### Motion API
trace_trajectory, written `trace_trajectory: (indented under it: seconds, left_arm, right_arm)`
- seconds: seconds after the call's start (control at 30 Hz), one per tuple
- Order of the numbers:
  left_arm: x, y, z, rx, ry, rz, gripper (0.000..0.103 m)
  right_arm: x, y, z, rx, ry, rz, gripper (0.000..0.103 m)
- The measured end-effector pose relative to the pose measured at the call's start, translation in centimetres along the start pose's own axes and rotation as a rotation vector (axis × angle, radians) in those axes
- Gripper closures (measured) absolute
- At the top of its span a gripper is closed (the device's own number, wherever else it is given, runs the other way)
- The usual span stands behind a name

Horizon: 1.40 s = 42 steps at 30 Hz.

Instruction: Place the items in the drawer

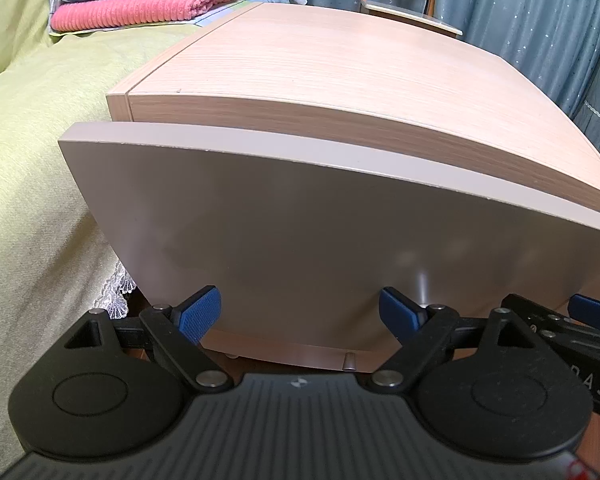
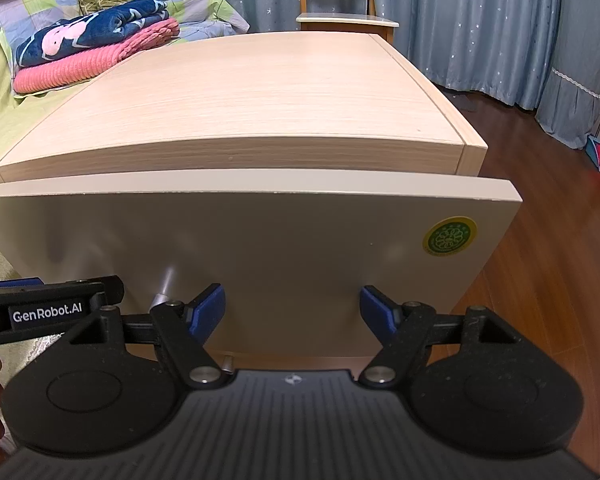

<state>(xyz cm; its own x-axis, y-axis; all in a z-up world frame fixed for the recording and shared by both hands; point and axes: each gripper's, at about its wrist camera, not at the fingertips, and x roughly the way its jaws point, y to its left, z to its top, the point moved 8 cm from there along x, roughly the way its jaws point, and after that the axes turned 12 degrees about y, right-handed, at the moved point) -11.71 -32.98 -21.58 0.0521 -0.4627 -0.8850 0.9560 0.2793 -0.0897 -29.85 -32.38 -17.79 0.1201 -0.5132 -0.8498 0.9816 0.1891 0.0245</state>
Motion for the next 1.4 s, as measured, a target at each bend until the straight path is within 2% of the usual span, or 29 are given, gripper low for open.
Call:
trace_trajectory:
  seconds: [1.4]
  left_arm:
    - [0.12,0.75,0.69,-0.011,-0.003,-0.004,0.015]
  right_arm:
    - [0.47,0.16,0.62,0.019,-0.01,0.0,0.031]
